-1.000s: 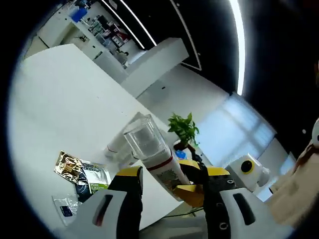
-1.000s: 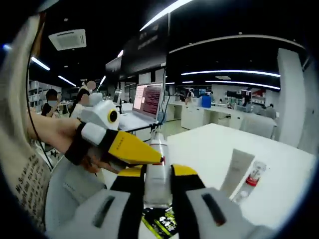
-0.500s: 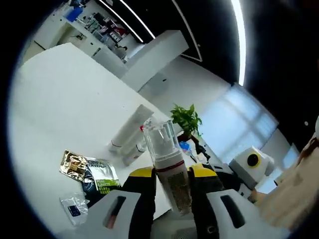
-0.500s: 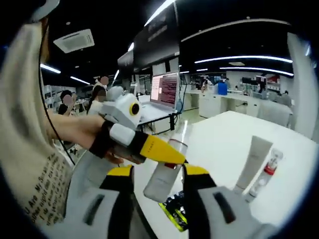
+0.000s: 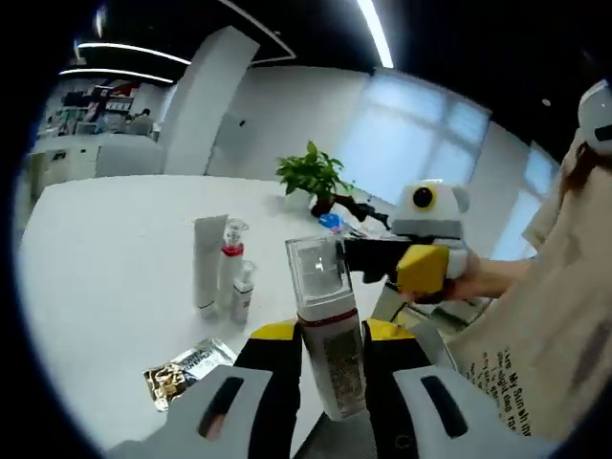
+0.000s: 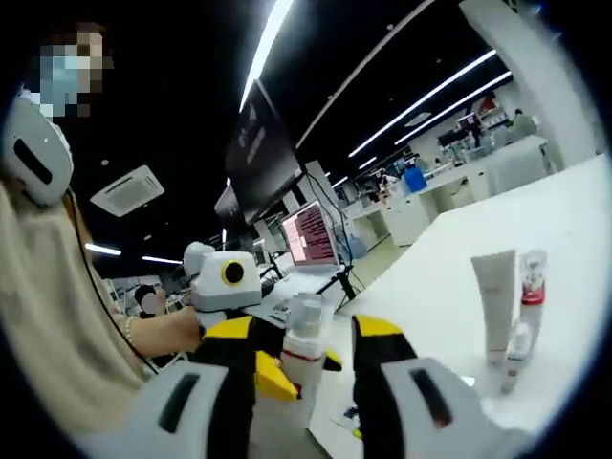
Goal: Arrange the skincare products in the storage area until every visible bottle or jar stands upright without overlapping.
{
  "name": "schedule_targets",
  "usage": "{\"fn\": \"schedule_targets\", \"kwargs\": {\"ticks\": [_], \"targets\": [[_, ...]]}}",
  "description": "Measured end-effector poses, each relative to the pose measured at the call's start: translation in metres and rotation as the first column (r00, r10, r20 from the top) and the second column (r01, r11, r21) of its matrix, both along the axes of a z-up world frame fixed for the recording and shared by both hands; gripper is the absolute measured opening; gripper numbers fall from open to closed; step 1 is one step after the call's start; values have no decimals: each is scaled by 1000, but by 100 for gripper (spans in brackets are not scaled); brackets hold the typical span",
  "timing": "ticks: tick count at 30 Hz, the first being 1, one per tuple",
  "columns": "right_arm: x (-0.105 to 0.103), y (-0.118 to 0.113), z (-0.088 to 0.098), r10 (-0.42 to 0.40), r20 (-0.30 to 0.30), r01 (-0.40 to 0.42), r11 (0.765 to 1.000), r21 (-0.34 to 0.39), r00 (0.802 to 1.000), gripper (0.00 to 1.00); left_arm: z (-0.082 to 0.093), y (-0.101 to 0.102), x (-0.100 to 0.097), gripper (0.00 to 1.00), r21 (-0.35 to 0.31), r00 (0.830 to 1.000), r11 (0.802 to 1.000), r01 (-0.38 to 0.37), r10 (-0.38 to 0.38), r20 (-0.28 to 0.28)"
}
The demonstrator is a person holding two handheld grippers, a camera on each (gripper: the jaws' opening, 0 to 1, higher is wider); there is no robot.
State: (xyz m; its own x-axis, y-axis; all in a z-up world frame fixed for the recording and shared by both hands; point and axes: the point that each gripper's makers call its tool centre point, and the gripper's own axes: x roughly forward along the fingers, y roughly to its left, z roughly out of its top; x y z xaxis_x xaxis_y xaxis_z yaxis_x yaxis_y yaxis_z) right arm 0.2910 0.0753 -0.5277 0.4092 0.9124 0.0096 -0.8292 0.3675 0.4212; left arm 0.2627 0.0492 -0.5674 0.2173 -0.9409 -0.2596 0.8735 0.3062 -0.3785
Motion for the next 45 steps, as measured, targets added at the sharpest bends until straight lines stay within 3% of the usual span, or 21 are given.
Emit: {"fn": "schedule_targets", "kwargs": {"ticks": [4,7,11,15,19,20,24,26,29,39,45], "targets": [[-8,2,1,31,-10,-31,999,16,999,23,3,-5,-7,21,-11,998,998,56,-56,15],[-9,-1,6,16,4,-16,999,30,1000,22,6,-6,-7,21,-26,998,998,62,-62,18],[-8,-5,14,-16,43,15,999,29,999,21,11,-8,-4,21,-25,992,996,81,-78,104],[-1,-9,17,-82,110,86,996,-24,991,21,11,-10,5,20,19,986,998,59,-61,157],[6,-13,15,-131,174,152,982,-113,976,21,4,-5,20,26,123,975,992,-16,-11,221],[6,-13,14,-136,192,164,976,-140,972,21,0,-4,21,28,161,972,987,-23,-16,234],[4,-6,11,-139,233,184,965,-185,963,21,-7,-13,19,26,197,968,980,-3,-47,247],[6,-7,5,-149,264,213,948,-234,953,21,-13,-17,18,20,234,963,972,6,-68,260],[9,-8,-2,-157,287,241,928,-284,945,21,-23,-18,22,21,295,950,955,-13,-80,301],[19,-19,-20,-200,261,275,915,-295,945,22,-42,-19,34,19,343,945,939,1,-113,308],[28,-25,-25,-213,228,274,921,-278,950,26,-51,-26,49,18,349,942,937,12,-128,311]]}}
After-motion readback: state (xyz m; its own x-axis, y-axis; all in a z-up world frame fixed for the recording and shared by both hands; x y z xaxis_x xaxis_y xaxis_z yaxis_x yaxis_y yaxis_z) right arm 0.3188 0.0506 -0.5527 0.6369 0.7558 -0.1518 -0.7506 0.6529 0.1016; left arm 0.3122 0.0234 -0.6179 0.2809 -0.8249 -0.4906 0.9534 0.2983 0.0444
